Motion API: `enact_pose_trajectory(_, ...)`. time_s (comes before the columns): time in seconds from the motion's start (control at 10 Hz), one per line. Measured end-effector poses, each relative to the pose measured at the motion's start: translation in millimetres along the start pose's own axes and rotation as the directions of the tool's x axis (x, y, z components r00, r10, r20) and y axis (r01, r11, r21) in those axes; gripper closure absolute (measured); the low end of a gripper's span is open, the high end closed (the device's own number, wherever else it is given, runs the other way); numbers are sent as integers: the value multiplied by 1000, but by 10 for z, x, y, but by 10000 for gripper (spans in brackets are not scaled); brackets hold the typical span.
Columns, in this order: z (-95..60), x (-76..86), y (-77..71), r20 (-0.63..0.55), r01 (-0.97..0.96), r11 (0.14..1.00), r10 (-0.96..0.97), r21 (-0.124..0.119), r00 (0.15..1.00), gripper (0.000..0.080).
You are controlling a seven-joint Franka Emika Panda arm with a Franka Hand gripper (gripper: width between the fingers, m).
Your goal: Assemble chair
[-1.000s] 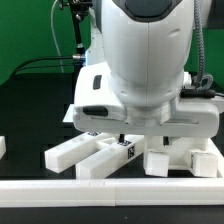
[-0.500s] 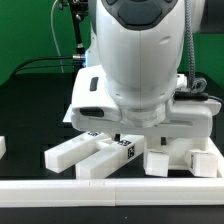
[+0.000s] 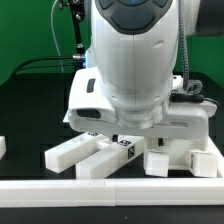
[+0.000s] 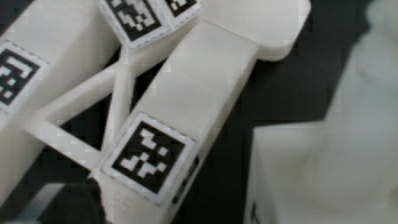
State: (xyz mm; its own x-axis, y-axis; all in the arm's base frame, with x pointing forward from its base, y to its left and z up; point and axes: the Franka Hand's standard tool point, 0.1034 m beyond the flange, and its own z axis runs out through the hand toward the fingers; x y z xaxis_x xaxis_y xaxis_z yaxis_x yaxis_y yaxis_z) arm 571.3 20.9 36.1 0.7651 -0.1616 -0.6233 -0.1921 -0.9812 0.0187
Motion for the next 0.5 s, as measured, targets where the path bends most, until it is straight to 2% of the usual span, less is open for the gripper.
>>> enact_pose_trajectory(0.5, 14, -12, 38, 9, -6, 1000, 6, 2, 1000, 150)
